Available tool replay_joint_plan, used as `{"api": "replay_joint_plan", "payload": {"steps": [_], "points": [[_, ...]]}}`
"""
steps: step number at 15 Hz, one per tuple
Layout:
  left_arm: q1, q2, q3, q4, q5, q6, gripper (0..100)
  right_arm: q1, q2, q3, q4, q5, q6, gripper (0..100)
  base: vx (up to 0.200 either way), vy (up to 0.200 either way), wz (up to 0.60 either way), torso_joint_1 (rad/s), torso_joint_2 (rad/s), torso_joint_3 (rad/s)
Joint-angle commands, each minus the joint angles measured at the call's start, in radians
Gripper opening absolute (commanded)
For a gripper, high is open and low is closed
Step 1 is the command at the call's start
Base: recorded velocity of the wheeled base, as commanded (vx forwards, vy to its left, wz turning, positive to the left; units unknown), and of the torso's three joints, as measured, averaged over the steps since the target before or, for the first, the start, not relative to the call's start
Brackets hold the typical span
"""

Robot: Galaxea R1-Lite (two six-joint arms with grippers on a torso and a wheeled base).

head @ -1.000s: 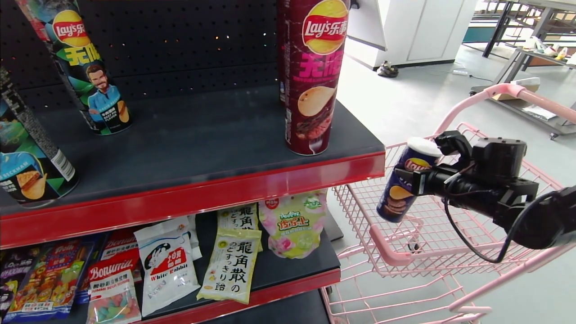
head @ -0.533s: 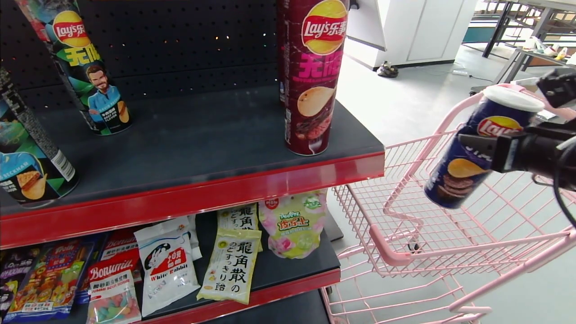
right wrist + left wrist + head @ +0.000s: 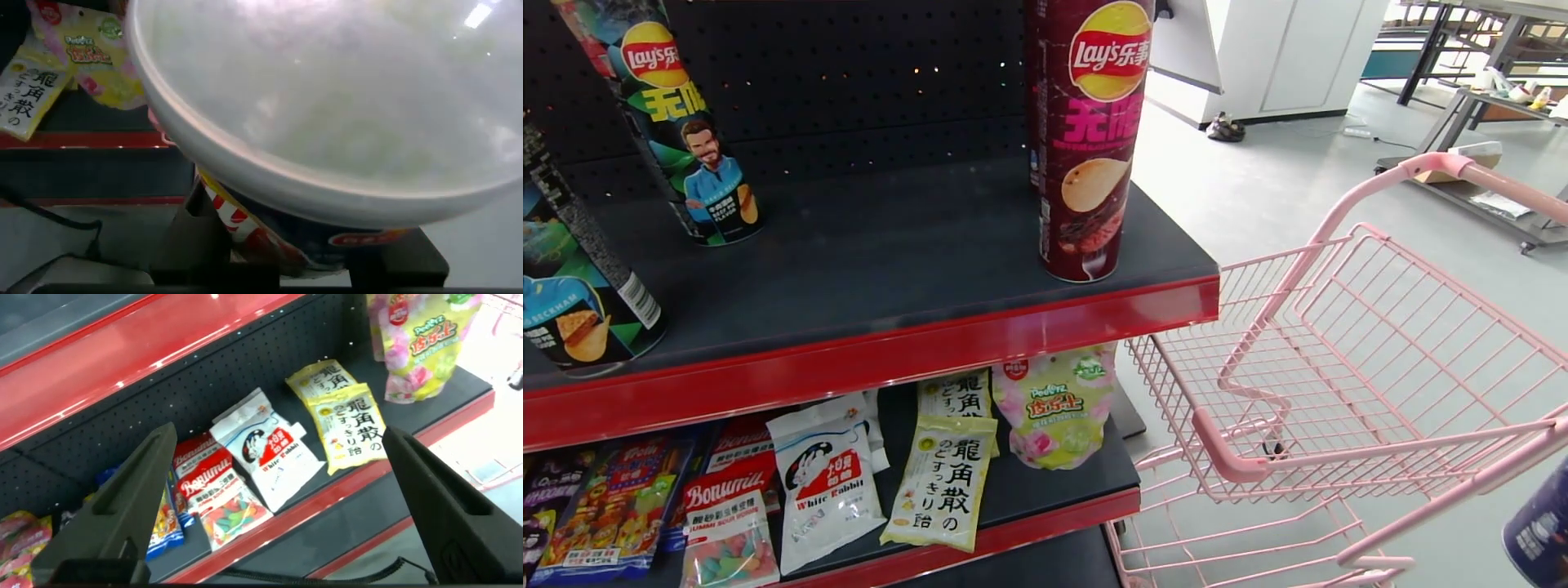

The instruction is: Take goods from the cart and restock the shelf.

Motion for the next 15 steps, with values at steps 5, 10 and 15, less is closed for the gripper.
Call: {"api": "replay_joint_plan", "payload": {"steps": [5, 10, 15], "points": [[0.0, 0.002, -0.006, 0.0, -0.043, 0.0, 100, -0.009, -0.135, 0.056, 0.012, -0.041, -0.009, 0, 0.0, 0.0, 0.0, 0.0, 0.0, 0.0], [0.0, -0.004, -0.003, 0.0, -0.046, 0.0, 100, -0.009, -0.127, 0.062, 0.007, -0.041, -0.011, 0, 0.0, 0.0, 0.0, 0.108, -0.4, -0.284], [0.0, 0.006, -0.006, 0.001, -0.029, 0.009, 100, -0.009, -0.107, 0.062, 0.004, -0.041, -0.012, 0, 0.0, 0.0, 0.0, 0.183, -0.55, -0.373]]}}
